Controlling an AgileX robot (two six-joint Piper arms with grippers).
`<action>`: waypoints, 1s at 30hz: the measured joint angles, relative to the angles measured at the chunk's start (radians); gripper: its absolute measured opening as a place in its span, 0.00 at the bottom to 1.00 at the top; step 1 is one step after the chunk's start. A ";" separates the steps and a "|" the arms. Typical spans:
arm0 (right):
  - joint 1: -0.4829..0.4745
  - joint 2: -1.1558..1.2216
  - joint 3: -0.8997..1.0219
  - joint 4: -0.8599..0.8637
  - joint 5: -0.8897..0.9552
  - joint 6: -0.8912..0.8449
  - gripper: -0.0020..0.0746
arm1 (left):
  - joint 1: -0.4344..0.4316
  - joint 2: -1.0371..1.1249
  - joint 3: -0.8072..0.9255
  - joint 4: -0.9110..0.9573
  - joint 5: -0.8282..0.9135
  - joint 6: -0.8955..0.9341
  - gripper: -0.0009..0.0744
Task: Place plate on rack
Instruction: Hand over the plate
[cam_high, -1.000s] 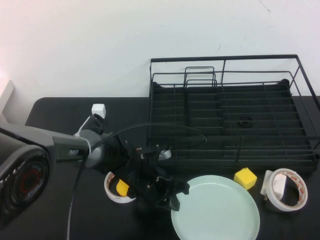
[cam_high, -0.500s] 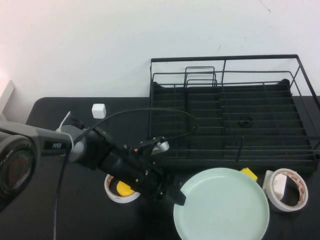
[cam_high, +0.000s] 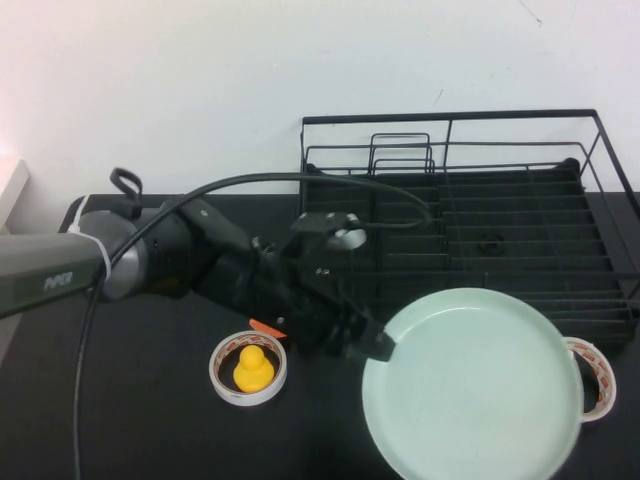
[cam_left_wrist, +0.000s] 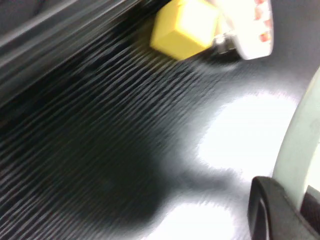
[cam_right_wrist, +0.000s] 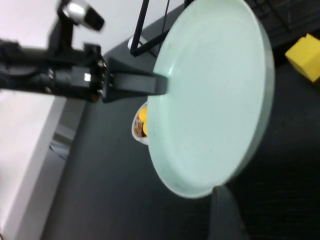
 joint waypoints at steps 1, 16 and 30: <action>0.000 0.029 -0.016 0.002 0.000 -0.023 0.53 | -0.014 -0.020 0.002 0.008 -0.009 0.000 0.02; 0.000 0.654 -0.269 0.087 -0.015 -0.521 0.59 | -0.148 -0.216 0.087 0.001 -0.128 0.000 0.02; -0.001 0.962 -0.431 0.407 0.096 -1.091 0.20 | -0.146 -0.306 0.091 0.065 -0.098 -0.061 0.02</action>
